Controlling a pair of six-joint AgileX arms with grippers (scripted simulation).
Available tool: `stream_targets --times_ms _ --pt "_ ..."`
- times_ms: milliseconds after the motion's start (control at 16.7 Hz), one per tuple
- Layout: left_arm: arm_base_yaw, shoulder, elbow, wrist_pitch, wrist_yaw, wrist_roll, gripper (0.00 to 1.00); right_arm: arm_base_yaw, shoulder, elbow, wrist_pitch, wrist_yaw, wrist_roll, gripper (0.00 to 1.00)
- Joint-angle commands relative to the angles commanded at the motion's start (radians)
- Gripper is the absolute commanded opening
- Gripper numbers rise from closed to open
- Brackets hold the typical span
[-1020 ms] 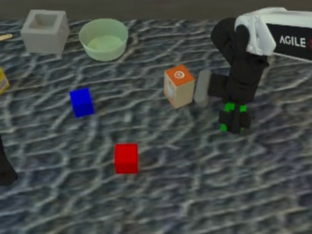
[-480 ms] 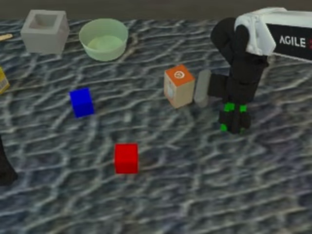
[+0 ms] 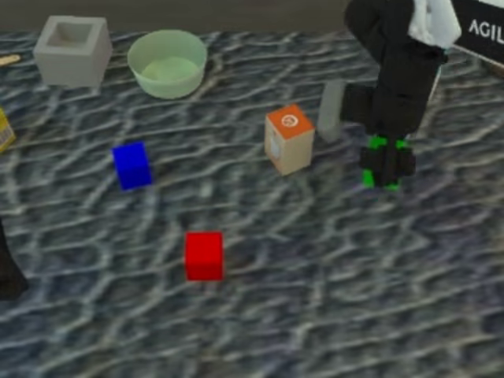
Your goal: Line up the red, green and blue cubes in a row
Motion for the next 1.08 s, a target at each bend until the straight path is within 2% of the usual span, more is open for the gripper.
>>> stream_targets --times_ms 420,600,960,1080 --pt "0.0 0.0 0.0 0.0 0.0 0.0 1.0 0.011 -0.009 0.015 -0.019 0.0 0.006 0.0" --pt "0.0 0.0 0.0 0.0 0.0 0.0 1.0 0.096 -0.022 0.015 -0.027 -0.001 0.039 0.0" --pt "0.0 0.0 0.0 0.0 0.0 0.0 1.0 0.339 -0.057 0.004 -0.053 -0.002 0.133 0.0" --pt "0.0 0.0 0.0 0.0 0.0 0.0 1.0 0.383 -0.066 0.002 -0.056 -0.002 0.15 0.0"
